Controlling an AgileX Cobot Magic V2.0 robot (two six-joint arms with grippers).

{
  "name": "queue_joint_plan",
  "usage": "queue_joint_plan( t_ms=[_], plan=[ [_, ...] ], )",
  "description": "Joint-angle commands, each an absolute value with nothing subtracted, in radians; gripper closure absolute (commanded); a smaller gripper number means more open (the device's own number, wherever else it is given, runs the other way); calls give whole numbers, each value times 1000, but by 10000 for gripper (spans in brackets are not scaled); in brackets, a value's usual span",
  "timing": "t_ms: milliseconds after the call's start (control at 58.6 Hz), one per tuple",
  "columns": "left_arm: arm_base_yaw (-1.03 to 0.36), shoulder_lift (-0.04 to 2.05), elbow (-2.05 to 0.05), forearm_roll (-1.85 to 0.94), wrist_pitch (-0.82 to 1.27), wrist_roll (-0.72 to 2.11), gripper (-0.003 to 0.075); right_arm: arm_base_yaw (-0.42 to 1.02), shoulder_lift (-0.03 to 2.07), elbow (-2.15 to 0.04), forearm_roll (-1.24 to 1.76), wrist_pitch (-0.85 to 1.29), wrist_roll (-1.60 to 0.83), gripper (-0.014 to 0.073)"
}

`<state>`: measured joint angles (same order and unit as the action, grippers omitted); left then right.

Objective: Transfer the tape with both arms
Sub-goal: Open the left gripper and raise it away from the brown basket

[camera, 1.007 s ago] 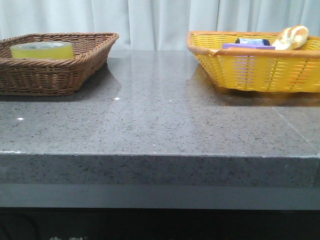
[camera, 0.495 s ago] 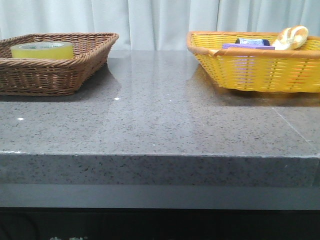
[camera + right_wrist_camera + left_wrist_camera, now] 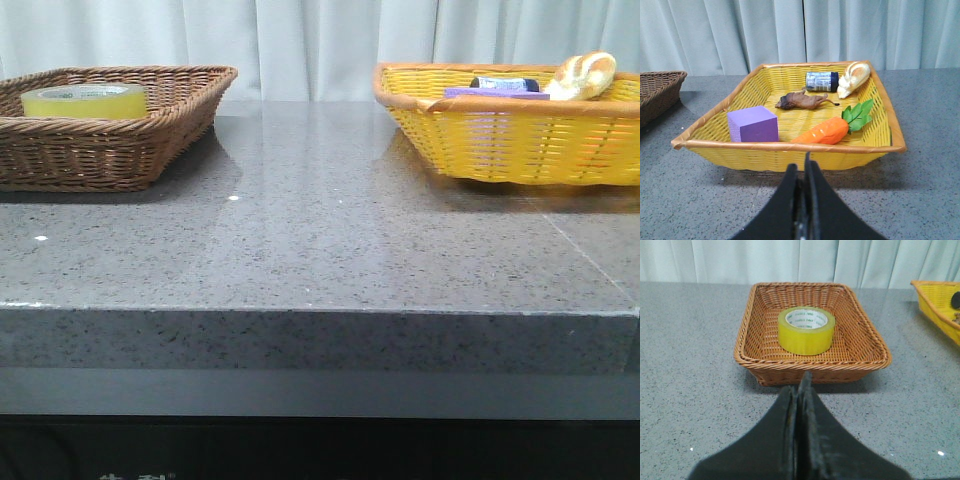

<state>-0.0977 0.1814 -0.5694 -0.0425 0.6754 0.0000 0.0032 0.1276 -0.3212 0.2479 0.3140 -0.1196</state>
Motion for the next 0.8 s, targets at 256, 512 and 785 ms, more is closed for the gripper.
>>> queue_joint_plan(
  t_ms=[256,512,785],
  plan=[
    [-106,159,-571,-52,607,-8,740,3,139,-349,251,242,-120,663],
    [-106,153,-558,-49,577,-8,740,3,139,-349,251,242,-120,663],
    [-90,5,-382,-49,415,-8,740,3,139,-349,251,242,-120,663]
  ],
)
